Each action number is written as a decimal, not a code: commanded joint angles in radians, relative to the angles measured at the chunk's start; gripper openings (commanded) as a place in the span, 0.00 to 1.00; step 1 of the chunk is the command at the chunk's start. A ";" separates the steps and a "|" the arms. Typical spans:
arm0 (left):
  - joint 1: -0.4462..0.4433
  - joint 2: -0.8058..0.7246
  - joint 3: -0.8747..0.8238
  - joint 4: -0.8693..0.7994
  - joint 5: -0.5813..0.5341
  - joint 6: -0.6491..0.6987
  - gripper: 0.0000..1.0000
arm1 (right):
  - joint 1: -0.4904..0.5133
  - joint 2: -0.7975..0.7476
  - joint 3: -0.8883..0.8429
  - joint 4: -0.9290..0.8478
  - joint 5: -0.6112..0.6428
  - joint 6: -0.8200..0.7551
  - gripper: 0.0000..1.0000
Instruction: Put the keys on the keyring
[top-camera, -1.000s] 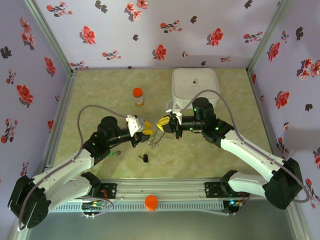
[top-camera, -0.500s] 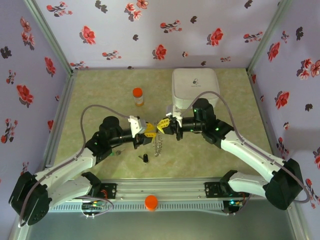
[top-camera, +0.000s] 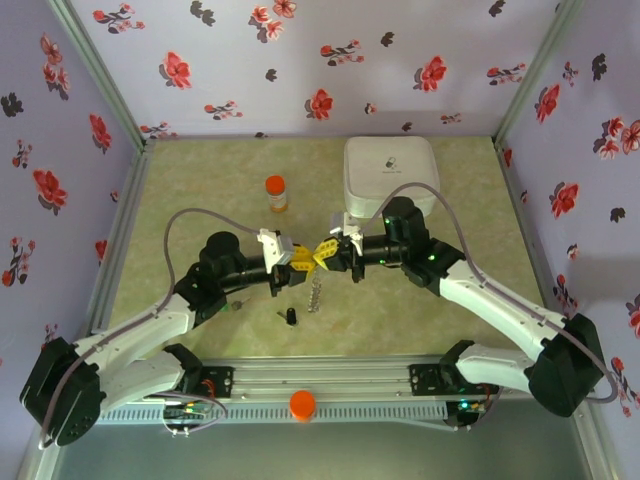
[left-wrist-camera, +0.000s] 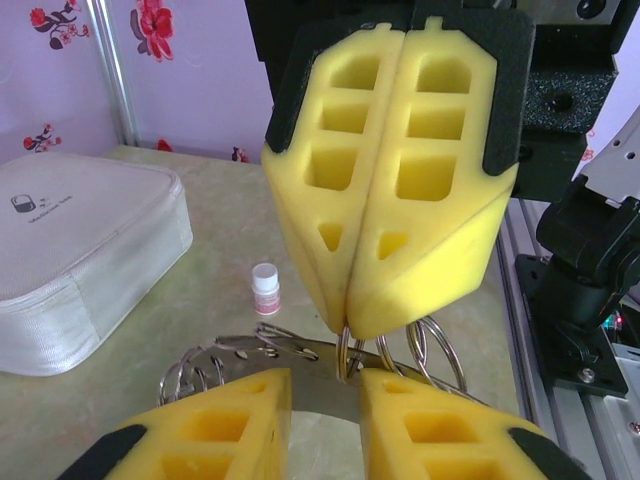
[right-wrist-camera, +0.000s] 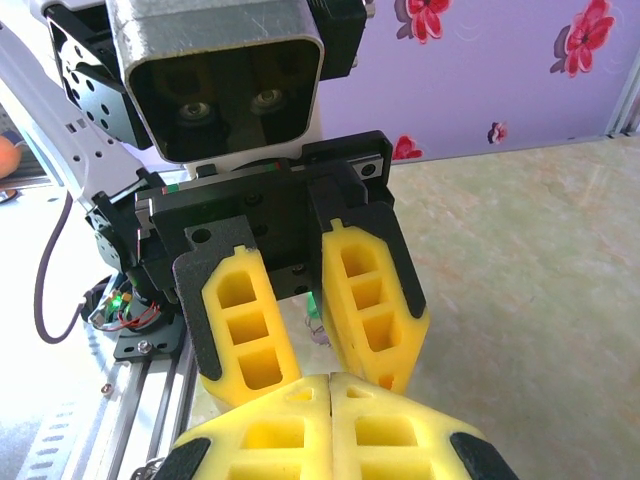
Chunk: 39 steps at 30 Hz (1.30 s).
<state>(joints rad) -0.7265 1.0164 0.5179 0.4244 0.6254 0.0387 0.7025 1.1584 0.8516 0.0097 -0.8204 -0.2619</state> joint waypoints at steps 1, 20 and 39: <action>-0.007 0.011 -0.006 0.070 0.020 -0.029 0.23 | 0.012 0.006 -0.002 0.022 -0.025 -0.016 0.00; -0.023 -0.039 0.023 -0.060 -0.093 0.115 0.00 | 0.005 -0.059 0.043 -0.158 0.206 -0.108 0.35; -0.169 -0.042 0.110 -0.307 -0.372 0.518 0.00 | 0.045 -0.098 0.005 -0.289 0.302 -0.415 0.25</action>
<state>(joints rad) -0.8806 0.9878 0.5922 0.0917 0.2691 0.5056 0.7338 1.0550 0.8574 -0.2607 -0.5373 -0.6292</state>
